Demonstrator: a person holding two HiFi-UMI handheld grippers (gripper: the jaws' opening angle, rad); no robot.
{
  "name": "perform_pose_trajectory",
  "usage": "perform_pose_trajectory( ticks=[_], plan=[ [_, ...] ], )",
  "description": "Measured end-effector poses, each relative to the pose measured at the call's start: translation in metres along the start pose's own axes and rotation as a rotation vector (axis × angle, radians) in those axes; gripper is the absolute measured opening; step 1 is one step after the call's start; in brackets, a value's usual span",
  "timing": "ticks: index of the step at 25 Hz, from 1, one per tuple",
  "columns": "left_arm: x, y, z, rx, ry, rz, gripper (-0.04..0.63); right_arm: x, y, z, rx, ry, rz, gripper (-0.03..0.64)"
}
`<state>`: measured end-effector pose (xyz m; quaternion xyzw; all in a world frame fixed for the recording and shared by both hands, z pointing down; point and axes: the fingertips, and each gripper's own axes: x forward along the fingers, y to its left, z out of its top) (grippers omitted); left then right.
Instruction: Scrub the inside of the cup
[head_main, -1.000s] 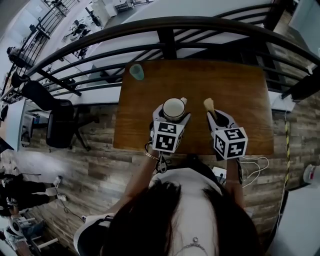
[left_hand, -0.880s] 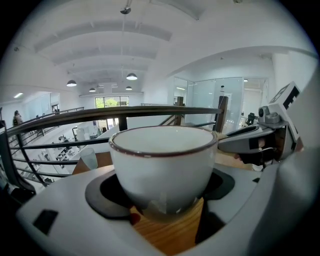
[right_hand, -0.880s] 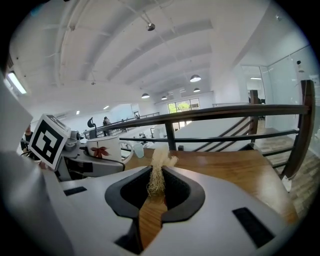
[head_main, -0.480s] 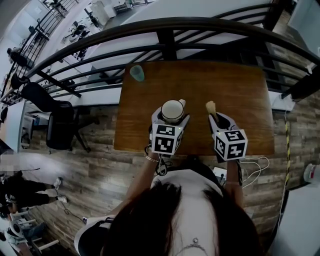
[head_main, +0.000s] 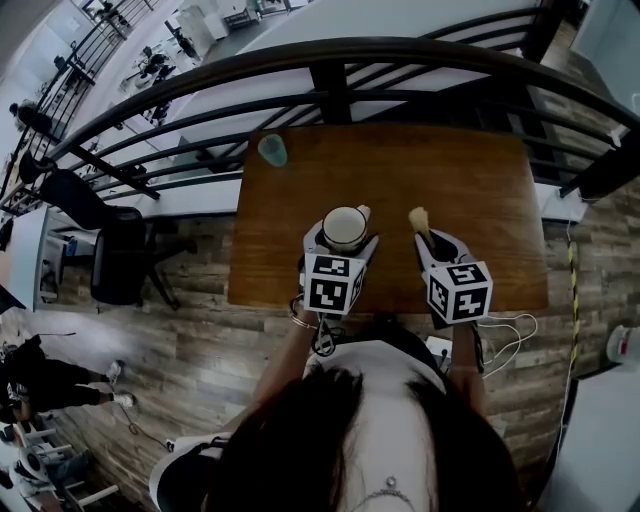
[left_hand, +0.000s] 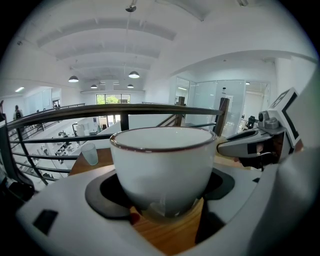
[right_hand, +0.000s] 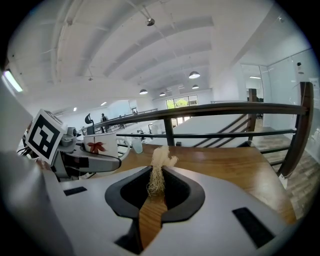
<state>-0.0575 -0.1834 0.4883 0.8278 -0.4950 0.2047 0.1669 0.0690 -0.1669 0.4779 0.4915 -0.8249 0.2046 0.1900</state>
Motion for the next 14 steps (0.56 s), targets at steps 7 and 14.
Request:
perform_pose_trajectory(
  ticks=[7, 14],
  plan=[
    [0.002, 0.005, -0.004, -0.017, 0.021, -0.007, 0.407, 0.004, 0.004, 0.000, -0.001, 0.009, 0.000, 0.069],
    [0.004, 0.014, -0.005, -0.030, 0.027, -0.011, 0.407, 0.012, 0.007, -0.001, 0.001, 0.023, -0.005, 0.069]
  ],
)
